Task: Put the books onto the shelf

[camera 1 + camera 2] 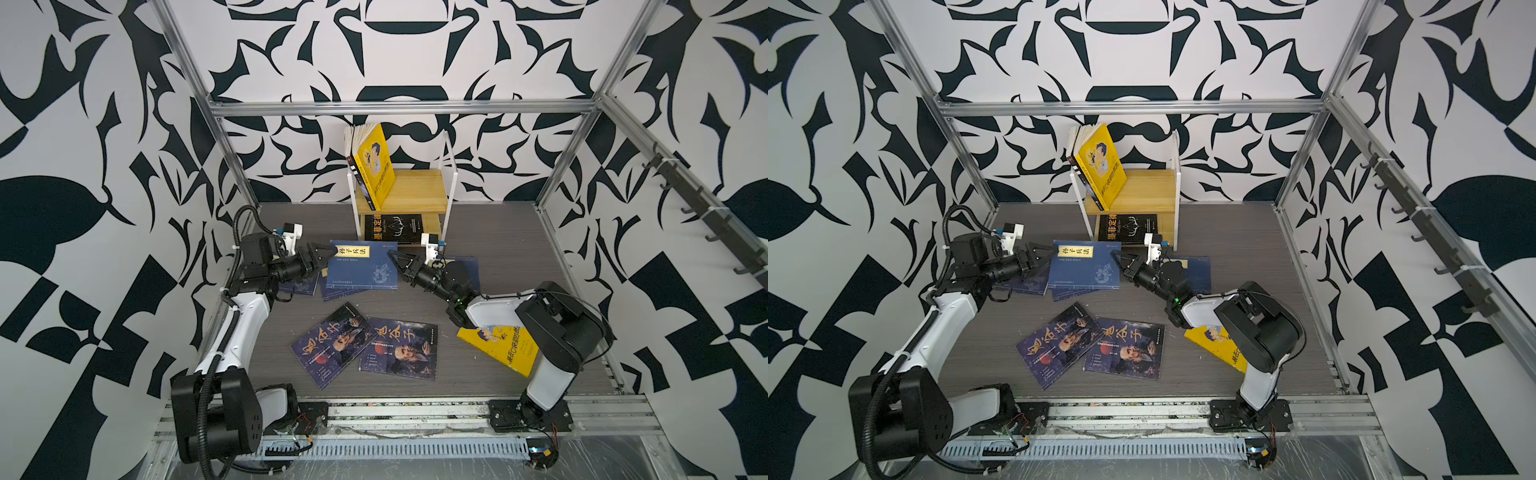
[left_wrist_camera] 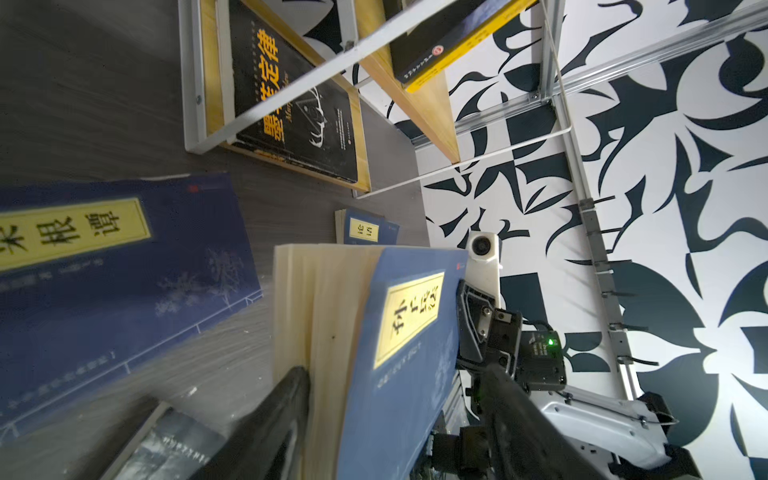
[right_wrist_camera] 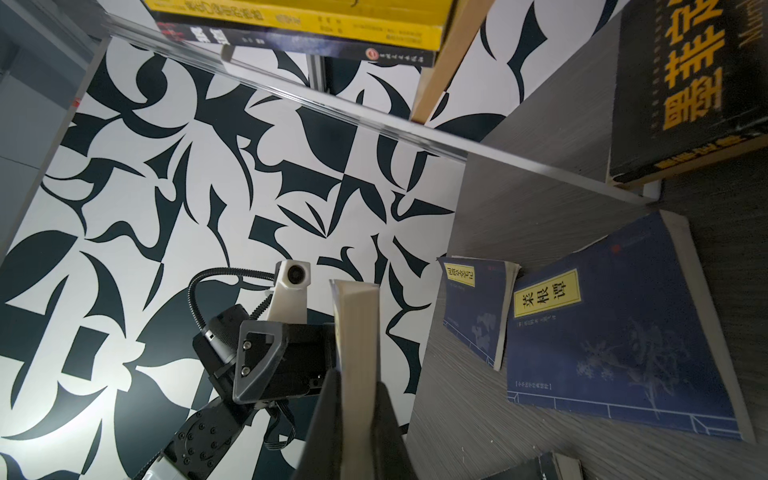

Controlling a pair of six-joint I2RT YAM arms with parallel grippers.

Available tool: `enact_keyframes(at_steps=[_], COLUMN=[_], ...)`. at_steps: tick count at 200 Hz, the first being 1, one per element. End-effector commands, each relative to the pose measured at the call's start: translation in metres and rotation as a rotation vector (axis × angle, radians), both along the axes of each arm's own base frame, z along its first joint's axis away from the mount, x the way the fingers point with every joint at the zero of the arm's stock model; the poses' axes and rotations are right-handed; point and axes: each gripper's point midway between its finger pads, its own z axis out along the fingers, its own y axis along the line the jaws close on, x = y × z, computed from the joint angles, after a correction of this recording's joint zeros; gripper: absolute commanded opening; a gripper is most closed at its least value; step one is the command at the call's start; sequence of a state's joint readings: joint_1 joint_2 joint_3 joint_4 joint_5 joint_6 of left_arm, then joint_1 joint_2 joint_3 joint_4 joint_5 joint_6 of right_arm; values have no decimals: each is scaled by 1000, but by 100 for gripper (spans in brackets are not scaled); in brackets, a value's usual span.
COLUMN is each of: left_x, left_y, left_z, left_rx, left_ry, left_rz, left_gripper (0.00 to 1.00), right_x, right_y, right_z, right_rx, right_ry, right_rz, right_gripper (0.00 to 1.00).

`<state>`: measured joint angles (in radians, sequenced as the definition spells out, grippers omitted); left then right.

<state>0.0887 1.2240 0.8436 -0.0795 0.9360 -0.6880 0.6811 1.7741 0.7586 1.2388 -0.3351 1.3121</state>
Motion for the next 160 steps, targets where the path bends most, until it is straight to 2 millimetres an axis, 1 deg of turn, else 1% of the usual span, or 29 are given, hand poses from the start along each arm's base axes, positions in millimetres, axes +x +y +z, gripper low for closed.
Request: enact_keyframes(at_steps=[1,12,17,38,51,56,61,63,71,79,87,107,130,140,149,160], left_x=[2,3,4,2,0,0,1,1,2,2,0,0,0,1,1,2], left_y=[-4,-4,-4,-5,-4,-3,-2,-1,1,2,1,0,-2,-1,3,11], left_z=[9,5,3,5,2,-4,-9,-12,-19,-21,-21,-21,-15,-15,-20,-30], left_rx=[-22,-17,-13,-2,14,24,37,42,61,70,69,73,63,70,100,143], left_ry=[-26,-18,-18,-23,-20,-12,-3,1,7,7,3,-5,-24,-24,-16,3], left_rz=[-31,-28,-29,-33,-33,-25,-15,-8,7,13,6,1,-14,-7,8,46], left_gripper=[56,55,57,75,82,84,98,100,100,99,99,100,100,99,99,100], right_x=[-11,-11,-11,-10,-10,-10,-10,-11,-10,-9,-7,-12,-11,-11,-13,-14], right_y=[7,9,9,8,8,9,9,9,9,9,8,11,13,11,9,8], right_z=[65,64,63,67,70,69,68,68,67,65,66,74,66,67,71,70], right_rx=[143,134,129,129,129,126,123,123,122,126,135,155,143,160,178,178], right_ry=[-141,-143,-144,-147,-159,-159,-158,-159,-158,-147,-140,-163,-148,-147,-167,-167], right_rz=[59,62,61,49,51,54,57,57,56,51,47,67,67,60,62,63], right_gripper=[0,0,0,0,0,0,0,0,0,0,0,0,0,0,0,0])
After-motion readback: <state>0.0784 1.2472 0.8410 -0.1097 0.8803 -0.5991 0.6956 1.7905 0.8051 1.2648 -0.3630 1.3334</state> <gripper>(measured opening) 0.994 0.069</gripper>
